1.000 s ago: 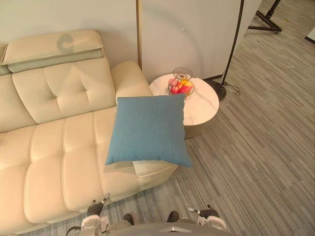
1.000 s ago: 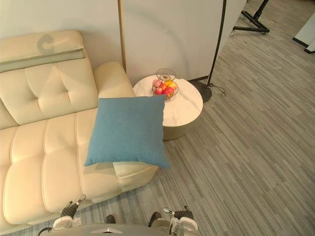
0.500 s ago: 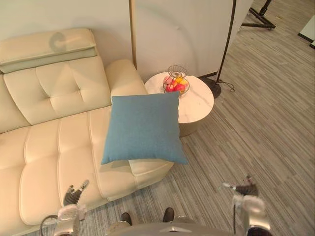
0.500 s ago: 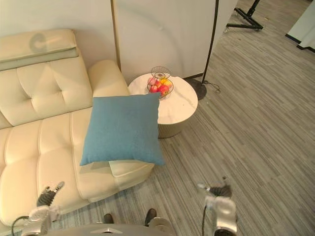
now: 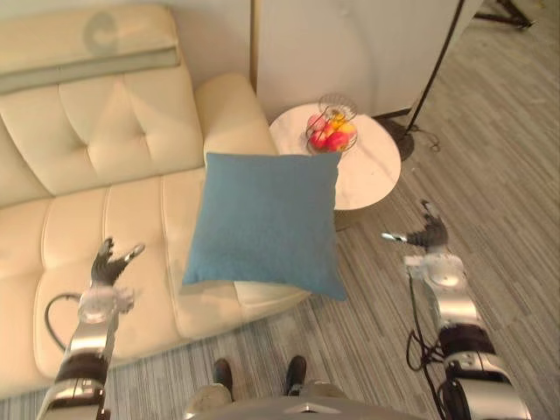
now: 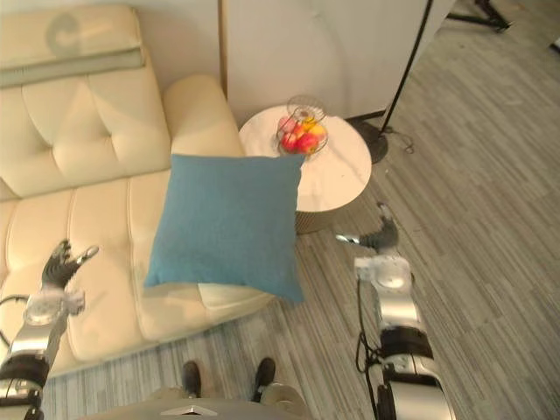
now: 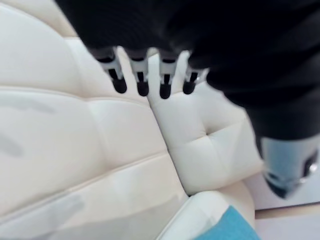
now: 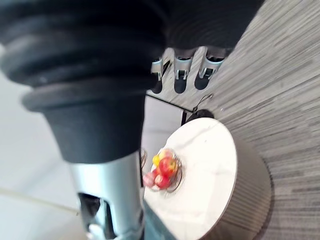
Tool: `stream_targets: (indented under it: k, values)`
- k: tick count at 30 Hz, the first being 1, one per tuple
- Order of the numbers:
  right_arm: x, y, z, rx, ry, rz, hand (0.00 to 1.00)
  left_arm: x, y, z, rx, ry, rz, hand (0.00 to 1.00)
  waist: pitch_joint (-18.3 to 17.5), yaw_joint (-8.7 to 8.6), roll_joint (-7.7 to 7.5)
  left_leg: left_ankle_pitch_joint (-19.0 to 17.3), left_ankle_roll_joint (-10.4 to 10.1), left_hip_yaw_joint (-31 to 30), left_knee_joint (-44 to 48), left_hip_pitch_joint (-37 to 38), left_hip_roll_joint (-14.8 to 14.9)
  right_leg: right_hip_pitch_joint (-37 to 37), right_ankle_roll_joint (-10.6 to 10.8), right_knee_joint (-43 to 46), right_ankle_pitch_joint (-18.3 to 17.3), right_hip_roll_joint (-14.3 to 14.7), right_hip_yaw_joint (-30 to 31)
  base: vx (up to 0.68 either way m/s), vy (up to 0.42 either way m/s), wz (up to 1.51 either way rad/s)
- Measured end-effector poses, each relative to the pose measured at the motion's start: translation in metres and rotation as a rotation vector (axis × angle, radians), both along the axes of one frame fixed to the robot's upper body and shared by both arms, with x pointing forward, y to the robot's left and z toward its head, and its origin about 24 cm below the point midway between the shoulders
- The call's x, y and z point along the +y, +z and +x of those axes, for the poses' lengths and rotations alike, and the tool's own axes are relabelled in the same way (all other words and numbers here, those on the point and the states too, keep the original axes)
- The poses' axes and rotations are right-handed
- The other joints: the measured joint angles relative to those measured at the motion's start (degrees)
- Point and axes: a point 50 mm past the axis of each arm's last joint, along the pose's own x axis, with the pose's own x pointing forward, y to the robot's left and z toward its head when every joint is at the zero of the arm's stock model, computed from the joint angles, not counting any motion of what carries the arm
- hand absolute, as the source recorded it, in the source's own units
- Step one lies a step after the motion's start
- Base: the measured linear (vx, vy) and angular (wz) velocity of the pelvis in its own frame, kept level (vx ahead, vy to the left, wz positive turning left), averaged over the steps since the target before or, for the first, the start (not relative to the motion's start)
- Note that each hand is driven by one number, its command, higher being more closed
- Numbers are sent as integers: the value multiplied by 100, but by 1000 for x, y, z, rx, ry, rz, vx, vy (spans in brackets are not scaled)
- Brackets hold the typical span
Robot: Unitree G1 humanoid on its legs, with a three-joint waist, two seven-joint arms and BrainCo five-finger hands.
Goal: Pick up cushions and gather them together orderly.
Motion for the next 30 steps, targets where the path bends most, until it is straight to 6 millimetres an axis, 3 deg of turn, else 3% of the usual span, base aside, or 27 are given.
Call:
stream_targets:
  k: [6, 14, 18, 25, 28, 29, 30]
  values:
    - [38, 59, 42, -171, 115, -14, 0, -22, 41, 52, -108, -85, 21, 0, 465, 41, 68, 165, 40, -56, 228, -815, 4, -732, -70, 134, 159, -48, 2, -125, -5, 6]
    - [61, 90, 68, -213, 145, -12, 0, -37, 76, 90, -133, -147, 86, 0, 1141, 15, 87, 305, 97, -28, 543, -1584, 15, -1649, -86, 708, 174, -156, 137, -108, -15, -3]
    - [77, 110, 77, -265, 177, 6, 0, -50, 91, 103, -149, -197, 128, 0, 1226, 10, 91, 437, 96, -9, 544, -1964, 32, -2119, -159, 879, 222, -172, 165, -93, -24, 0]
    - [110, 137, 82, -359, 224, 49, 0, -104, 128, 130, -241, -319, 140, 0, 1316, 0, 89, 526, 81, 253, 483, -2544, 167, -2804, -277, 1099, 311, -173, 168, -80, -30, -2]
    - [117, 139, 81, -379, 218, 78, 0, -111, 137, 134, -262, -305, 136, 0, 1397, -51, 91, 517, 97, 628, 535, -2636, 322, -2860, -287, 1106, 321, -166, 127, -35, -21, 3]
    - [118, 140, 81, -381, 219, 80, 100, -111, 138, 135, -265, -303, 136, 0, 1397, -53, 91, 516, 97, 669, 573, -2639, 348, -2880, -287, 1112, 322, -161, 123, 9, -29, 3]
    - [121, 143, 81, -392, 223, 93, 100, -115, 141, 136, -273, -307, 133, 100, 1397, -44, 91, 534, 84, 704, 682, -2728, 385, -2943, -291, 1124, 324, -155, 122, 0, 0, 0]
